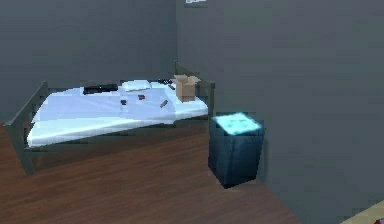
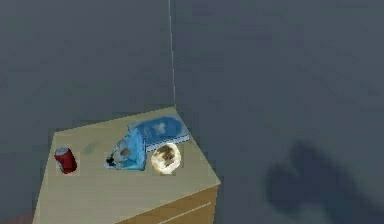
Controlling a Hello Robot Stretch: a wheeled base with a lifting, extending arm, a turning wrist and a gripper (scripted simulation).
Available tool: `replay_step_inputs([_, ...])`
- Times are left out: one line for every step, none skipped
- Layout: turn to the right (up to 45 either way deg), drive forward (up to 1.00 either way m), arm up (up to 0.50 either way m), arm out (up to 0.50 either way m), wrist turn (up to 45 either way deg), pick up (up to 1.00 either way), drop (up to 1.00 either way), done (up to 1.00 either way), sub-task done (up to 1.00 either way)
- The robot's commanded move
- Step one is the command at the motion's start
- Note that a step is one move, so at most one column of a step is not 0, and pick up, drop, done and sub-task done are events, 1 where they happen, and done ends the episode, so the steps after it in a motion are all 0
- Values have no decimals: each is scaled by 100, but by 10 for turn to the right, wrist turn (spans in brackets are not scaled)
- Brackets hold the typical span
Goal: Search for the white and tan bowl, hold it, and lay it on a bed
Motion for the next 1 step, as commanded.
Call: replay_step_inputs([0,0,50,0,0,0,0,0,0])
